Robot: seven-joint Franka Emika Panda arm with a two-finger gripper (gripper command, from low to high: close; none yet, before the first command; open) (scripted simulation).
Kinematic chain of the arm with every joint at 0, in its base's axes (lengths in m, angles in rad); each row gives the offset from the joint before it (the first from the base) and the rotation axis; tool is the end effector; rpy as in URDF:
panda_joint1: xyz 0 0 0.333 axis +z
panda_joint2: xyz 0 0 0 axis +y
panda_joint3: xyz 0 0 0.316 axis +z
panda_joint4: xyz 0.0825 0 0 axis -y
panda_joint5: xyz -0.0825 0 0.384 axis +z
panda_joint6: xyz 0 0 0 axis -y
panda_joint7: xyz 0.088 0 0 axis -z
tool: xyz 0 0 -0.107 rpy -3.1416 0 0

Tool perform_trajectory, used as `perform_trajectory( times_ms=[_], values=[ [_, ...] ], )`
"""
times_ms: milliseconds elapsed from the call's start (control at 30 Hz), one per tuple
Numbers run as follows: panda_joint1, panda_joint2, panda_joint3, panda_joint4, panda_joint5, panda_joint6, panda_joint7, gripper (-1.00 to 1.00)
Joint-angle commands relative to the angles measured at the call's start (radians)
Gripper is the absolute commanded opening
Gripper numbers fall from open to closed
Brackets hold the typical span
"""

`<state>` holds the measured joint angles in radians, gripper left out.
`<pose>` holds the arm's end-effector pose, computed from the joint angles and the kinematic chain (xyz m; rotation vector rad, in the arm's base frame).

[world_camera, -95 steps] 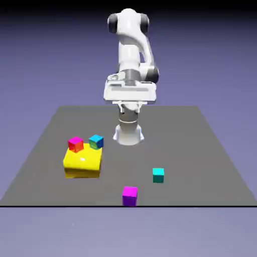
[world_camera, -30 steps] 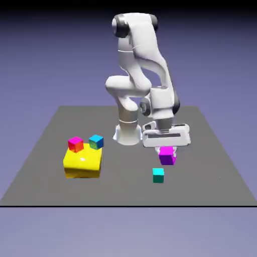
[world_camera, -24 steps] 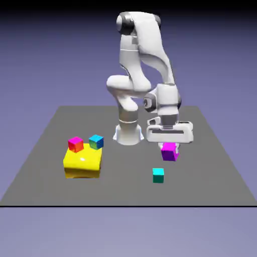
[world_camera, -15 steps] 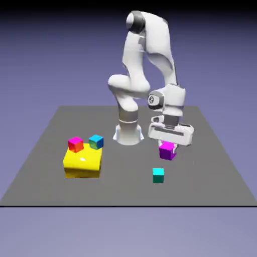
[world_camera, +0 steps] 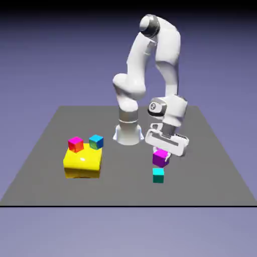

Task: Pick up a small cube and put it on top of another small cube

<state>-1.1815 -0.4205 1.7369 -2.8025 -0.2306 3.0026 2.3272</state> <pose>0.3451 0.1748 0.2024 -2.2200 2.0732 -0.7162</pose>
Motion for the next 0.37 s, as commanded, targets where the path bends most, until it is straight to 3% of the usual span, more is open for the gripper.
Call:
perform_trajectory(
  times_ms=[0, 233, 267, 333],
  values=[
    [-0.036, -0.005, 0.034, 0.003, 0.001, 0.011, 0.001, -1.0],
    [-0.267, -0.036, 0.253, 0.019, 0.006, 0.091, 0.008, -1.0],
    [-0.267, -0.036, 0.253, 0.019, 0.006, 0.091, 0.008, 1.0],
    [-0.231, -0.031, 0.219, 0.016, 0.006, 0.078, 0.007, 1.0]
  ],
)
